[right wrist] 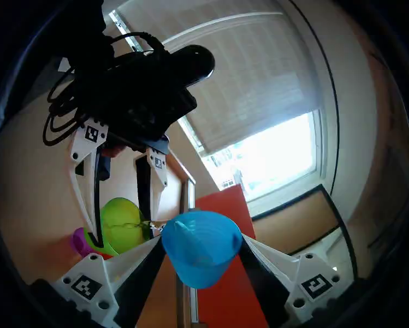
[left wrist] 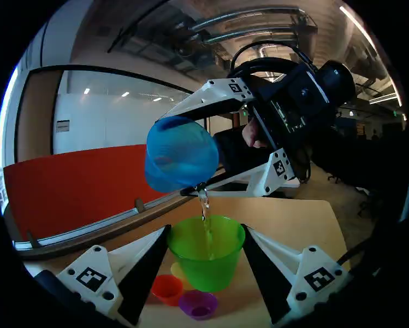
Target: Pour water
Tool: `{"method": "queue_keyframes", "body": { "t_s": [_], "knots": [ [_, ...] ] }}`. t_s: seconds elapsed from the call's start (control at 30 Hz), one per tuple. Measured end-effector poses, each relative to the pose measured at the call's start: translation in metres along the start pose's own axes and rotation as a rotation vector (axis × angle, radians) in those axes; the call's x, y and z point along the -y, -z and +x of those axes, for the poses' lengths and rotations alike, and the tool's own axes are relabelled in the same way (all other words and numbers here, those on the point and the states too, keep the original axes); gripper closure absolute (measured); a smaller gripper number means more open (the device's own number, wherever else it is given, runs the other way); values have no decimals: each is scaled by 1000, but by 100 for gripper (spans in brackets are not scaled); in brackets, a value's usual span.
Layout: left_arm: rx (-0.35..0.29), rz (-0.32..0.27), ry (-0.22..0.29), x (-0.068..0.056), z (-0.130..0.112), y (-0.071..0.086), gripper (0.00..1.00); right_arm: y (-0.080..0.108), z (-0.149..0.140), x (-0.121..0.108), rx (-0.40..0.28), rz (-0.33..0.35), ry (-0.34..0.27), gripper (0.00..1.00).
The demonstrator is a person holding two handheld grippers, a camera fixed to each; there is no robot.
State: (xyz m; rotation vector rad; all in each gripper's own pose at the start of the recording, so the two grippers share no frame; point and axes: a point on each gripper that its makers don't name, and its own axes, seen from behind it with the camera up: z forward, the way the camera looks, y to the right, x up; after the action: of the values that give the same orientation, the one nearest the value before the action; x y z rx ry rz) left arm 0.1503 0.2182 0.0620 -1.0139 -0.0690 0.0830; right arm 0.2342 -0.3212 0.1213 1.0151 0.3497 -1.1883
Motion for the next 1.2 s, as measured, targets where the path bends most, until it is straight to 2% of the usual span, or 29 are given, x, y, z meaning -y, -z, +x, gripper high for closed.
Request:
{"method": "queue_keyframes", "body": {
  "t_s": [0.4, 0.8, 1.2],
  "knots": [
    [-5, 0, 1, -1, 1, 0, 10, 1, 1, -2, 3, -1, 26, 9],
    [-16, 12, 11, 4, 2, 1, 10, 1, 2, -4, 6, -11, 43, 9],
    [-20, 9, 5, 2, 3, 1, 9, -2, 2, -4, 13, -10, 67, 9]
  ]
}}
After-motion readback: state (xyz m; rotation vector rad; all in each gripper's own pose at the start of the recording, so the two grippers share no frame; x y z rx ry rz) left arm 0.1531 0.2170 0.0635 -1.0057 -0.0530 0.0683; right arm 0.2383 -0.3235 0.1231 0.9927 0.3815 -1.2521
